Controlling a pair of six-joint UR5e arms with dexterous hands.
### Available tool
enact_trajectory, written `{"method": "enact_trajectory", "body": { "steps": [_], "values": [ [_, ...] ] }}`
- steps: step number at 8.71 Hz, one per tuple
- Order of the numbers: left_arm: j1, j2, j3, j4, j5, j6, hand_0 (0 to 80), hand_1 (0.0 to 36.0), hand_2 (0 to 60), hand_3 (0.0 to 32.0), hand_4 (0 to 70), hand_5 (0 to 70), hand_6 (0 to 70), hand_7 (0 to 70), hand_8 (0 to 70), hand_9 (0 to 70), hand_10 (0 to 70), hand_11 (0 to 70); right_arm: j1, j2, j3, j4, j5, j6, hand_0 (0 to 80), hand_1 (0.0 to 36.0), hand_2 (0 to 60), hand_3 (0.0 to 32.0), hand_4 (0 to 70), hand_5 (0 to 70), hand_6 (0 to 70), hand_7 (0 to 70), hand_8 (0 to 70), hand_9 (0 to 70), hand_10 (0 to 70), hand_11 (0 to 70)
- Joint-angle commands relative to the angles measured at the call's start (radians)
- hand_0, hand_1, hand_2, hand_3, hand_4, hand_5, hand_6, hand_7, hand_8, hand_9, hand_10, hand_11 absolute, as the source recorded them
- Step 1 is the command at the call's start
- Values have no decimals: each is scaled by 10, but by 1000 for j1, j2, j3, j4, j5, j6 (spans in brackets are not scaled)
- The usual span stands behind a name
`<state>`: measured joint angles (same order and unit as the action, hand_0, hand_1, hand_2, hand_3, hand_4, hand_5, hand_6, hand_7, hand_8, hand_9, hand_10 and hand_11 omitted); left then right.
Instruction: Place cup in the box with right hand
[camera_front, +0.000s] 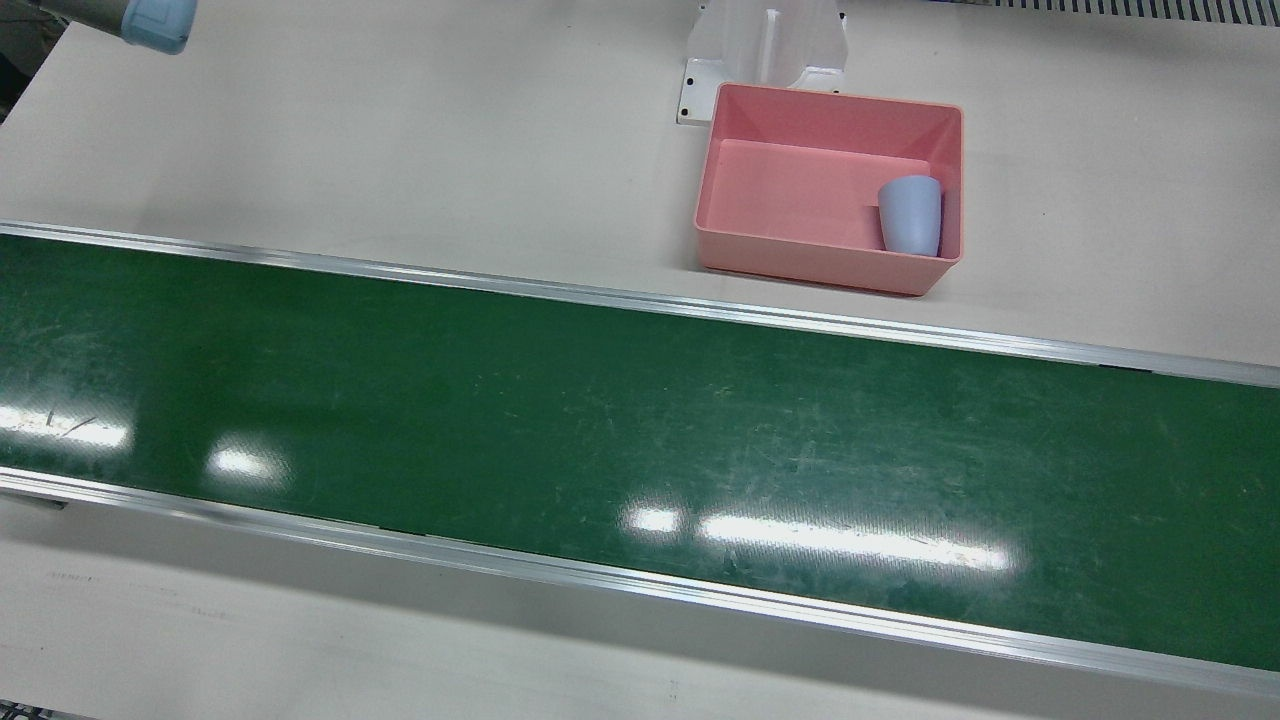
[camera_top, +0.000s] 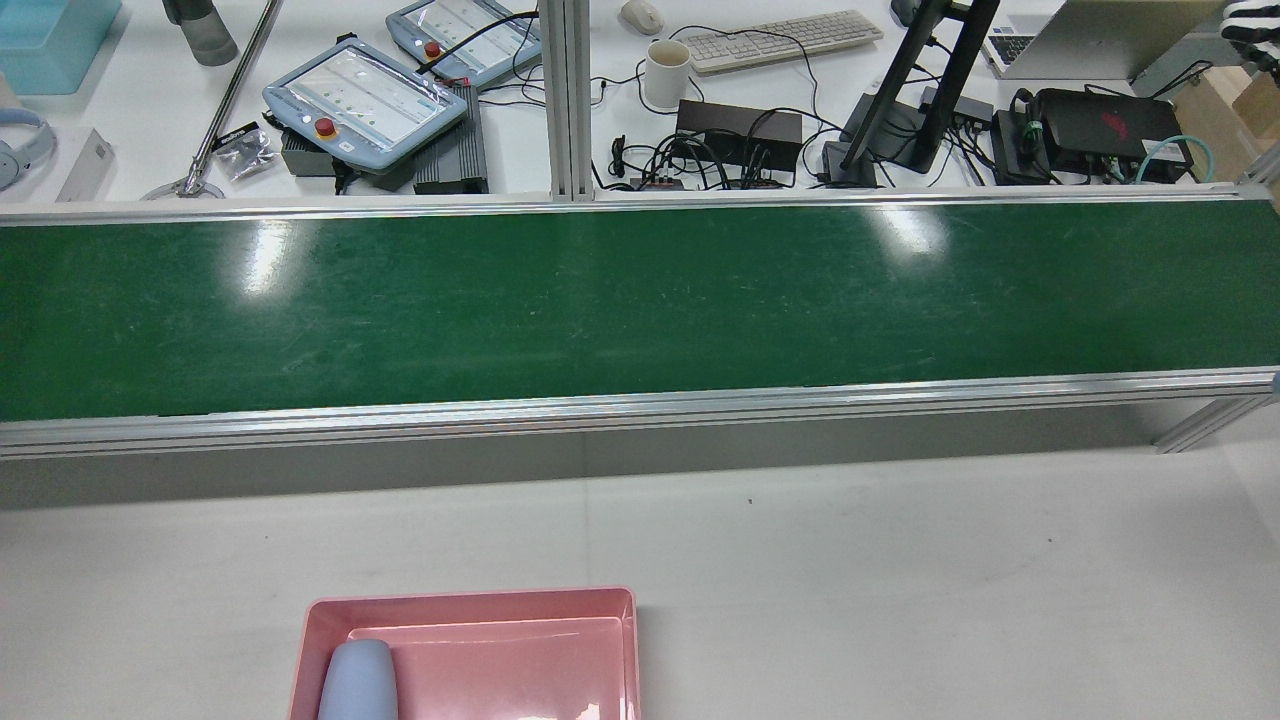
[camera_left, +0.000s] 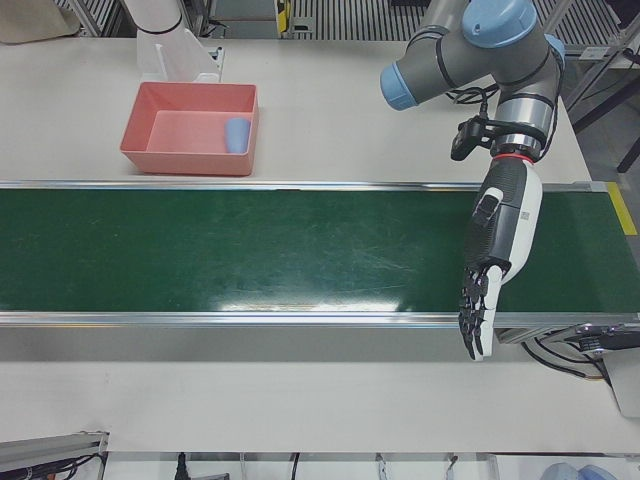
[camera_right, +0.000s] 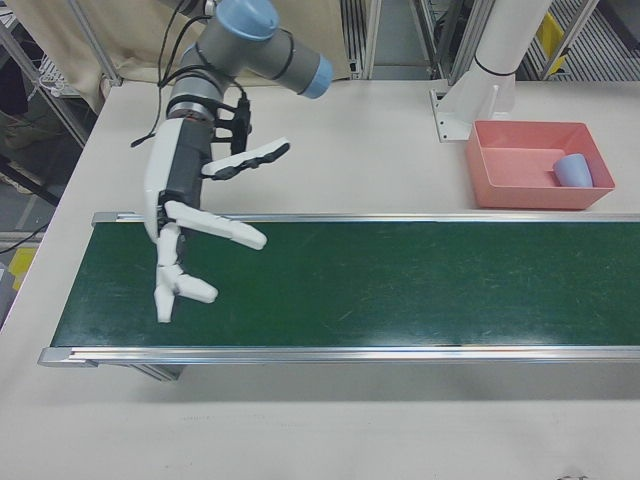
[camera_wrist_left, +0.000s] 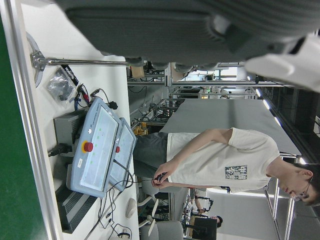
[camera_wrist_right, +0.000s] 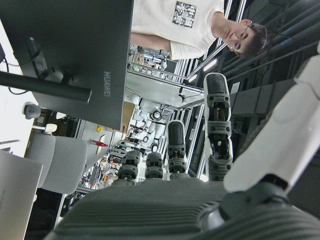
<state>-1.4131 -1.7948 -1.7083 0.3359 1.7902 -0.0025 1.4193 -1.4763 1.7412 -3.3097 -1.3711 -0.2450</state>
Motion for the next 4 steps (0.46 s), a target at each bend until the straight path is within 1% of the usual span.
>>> {"method": "enact_trajectory", "body": {
  "steps": [1,2,4],
  "values": [
    [-1,0,-1,0,0,1,0,0,0,0,0,0,0,0,0,0,0,0,139,-39,-81,70,-65,7,445,0,0,0,646,0,98,440,44,148,75,105],
    [0,0,-1,0,0,1,0,0,0,0,0,0,0,0,0,0,0,0,136,-39,-78,70,-65,7,452,0,0,0,623,0,95,428,38,138,63,89],
    [0,0,1,0,0,1,0,0,0,0,0,0,0,0,0,0,0,0,133,-41,-80,68,-65,10,457,0,0,0,616,1,94,422,38,134,56,79]
  ]
}}
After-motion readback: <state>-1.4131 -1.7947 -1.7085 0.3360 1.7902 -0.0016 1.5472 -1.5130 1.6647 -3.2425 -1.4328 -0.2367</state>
